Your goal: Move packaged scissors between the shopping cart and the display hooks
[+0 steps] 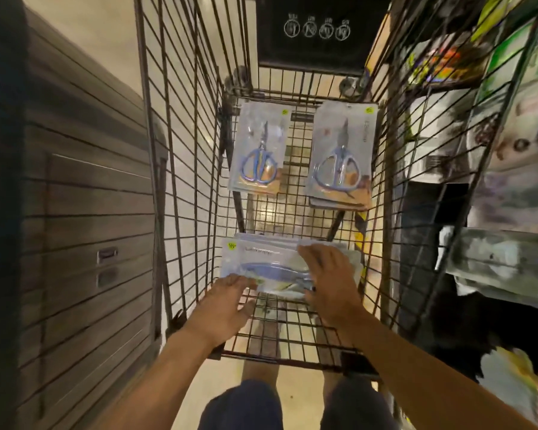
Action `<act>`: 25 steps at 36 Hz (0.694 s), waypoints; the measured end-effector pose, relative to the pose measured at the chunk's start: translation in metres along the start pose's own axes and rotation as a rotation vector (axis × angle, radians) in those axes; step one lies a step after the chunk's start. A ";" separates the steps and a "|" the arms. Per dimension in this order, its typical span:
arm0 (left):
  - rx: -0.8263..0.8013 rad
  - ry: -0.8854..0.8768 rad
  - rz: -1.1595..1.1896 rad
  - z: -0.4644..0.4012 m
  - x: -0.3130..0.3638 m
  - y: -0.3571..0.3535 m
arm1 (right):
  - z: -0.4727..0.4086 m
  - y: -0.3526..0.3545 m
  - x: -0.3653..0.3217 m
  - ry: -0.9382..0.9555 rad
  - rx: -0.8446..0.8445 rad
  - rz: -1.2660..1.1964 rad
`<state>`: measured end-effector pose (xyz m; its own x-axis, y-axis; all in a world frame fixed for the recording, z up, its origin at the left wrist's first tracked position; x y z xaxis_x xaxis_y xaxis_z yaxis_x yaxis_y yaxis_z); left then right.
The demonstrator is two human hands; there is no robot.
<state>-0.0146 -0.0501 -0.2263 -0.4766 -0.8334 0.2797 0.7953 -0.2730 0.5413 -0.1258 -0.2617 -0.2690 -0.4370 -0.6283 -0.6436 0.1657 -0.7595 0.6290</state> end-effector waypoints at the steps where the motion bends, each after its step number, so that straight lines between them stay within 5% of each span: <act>1: -0.008 0.004 0.018 0.000 0.000 -0.001 | 0.001 0.001 -0.001 0.009 0.002 0.012; 8: 0.008 0.039 0.200 0.014 0.008 0.017 | 0.007 0.033 -0.017 -0.034 0.106 -0.031; 17: 0.145 0.077 0.698 0.039 0.058 0.069 | 0.015 0.074 -0.051 -0.233 0.325 -0.606; 25: 0.262 0.103 1.132 0.033 0.084 0.082 | 0.027 0.067 -0.087 -0.270 0.235 -1.029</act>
<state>-0.0021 -0.1268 -0.1321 0.4976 -0.5759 0.6486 0.6393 0.7489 0.1744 -0.1007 -0.2529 -0.1591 -0.4543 0.3697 -0.8105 -0.5517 -0.8311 -0.0699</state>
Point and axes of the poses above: each hand's wrist, its own z-axis away from the middle knuckle, its own y-axis out of the back of the hand, x = y × z, the point moved 2 cm from there along -z, towards the middle knuckle, and after that the axes turned 14 degrees about -z, right-handed, at the moved point
